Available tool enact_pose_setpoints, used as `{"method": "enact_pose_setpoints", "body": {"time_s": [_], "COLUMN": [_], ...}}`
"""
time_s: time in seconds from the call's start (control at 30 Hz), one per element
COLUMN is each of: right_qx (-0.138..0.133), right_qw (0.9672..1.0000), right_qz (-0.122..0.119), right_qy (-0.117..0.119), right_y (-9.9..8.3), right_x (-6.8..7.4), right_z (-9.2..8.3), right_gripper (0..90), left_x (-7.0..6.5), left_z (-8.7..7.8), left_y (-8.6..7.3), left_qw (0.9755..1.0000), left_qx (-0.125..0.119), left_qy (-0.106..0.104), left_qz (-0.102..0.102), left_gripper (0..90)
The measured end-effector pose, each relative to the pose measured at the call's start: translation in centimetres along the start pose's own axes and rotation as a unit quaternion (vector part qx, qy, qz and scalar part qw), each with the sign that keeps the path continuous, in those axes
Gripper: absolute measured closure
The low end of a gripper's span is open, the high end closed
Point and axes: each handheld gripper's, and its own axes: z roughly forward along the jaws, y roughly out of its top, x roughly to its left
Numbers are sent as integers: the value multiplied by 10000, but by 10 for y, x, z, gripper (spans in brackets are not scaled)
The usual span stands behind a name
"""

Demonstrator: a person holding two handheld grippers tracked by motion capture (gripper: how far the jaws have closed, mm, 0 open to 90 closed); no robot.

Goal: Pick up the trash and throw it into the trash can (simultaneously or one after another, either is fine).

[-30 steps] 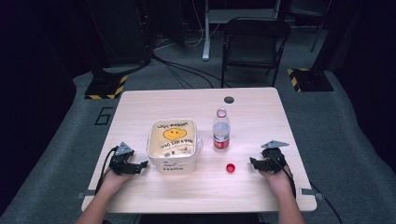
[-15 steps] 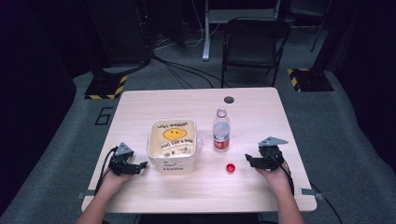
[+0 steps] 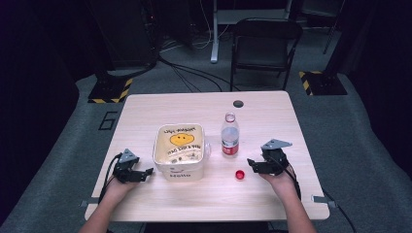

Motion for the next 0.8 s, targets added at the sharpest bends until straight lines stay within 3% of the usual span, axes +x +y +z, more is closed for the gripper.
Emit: {"method": "enact_pose_setpoints", "body": {"time_s": [0.23, 0.5, 0.8], "right_qx": [-236, -329, -337], "right_qw": [9997, 9994, 9992], "right_qz": [24, -84, -137], "right_qy": [27, 5, 171], "right_y": [23, 40, 53], "right_x": [3, 7, 16], "right_z": [-7, -7, -1], "right_gripper": [214, 191, 136], "left_x": [0, 0, 0], "left_z": [0, 0, 0], "left_y": [0, 0, 0], "left_qw": [10000, 10000, 10000], "left_qx": [-3, 19, 18], "left_qy": [6, -2, 7], "left_qz": [5, 3, 23], "left_gripper": [161, 162, 162]}}
